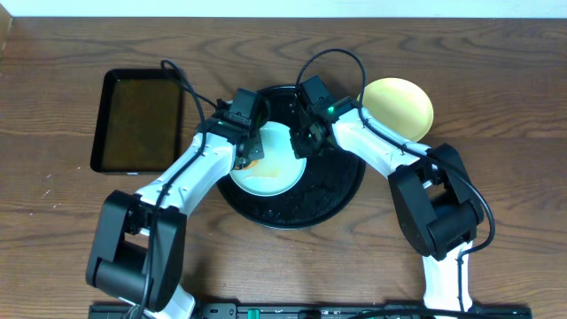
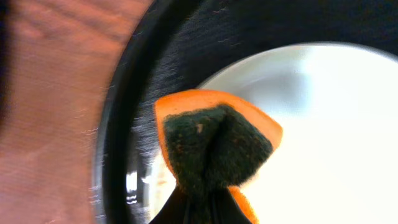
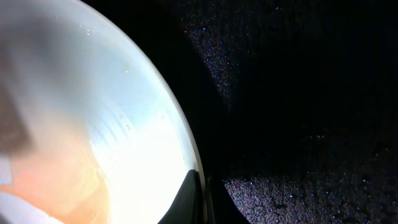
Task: Clean dirty plates on tray and stack at the side
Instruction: 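Scrub the ketchup on the green plate with the sponge, right gripper holding, then keep rubbing the sponge around the green plate's rim and center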
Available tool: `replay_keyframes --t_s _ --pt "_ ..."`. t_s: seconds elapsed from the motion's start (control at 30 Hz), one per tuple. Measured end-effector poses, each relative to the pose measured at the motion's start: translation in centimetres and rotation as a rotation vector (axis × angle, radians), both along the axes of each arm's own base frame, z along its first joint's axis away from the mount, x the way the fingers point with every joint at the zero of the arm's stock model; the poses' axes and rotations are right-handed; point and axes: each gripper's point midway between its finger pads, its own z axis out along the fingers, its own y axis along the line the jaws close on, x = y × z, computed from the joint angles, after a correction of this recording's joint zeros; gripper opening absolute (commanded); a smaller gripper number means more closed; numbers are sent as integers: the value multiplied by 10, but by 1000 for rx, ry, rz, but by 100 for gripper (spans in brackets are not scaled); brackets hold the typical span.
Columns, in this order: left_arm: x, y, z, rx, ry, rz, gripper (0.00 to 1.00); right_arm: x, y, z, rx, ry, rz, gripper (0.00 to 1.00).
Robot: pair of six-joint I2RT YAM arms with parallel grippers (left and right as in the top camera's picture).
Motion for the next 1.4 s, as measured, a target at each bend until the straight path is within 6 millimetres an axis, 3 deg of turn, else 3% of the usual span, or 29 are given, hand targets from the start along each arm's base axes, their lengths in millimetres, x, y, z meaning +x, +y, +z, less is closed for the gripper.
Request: replay_keyframes --t_s 0.17,0.27,0.47,0.57,0.83,1.1,1.2,1.4 --pt "9 -39 4 -178 -25 -73 8 0 0 0 0 0 0 1" --pt "9 -52 -2 -221 -14 -98 7 0 0 0 0 0 0 1" --pt "3 -58 -37 -237 72 -82 7 0 -1 0 -4 -1 -1 1" --pt "2 -58 -38 -242 84 -77 7 0 -1 0 -5 -1 -2 1" --pt "-15 -44 -41 -179 167 -62 8 0 -1 0 -6 -2 -2 1" --pt "-23 3 -41 -19 207 5 7 0 -1 0 -7 -2 -2 1" --pt "-20 23 -39 38 200 41 8 1 -1 0 -6 -3 -2 1" --pt "2 29 -35 53 102 55 7 0 0 0 0 1 0 1"
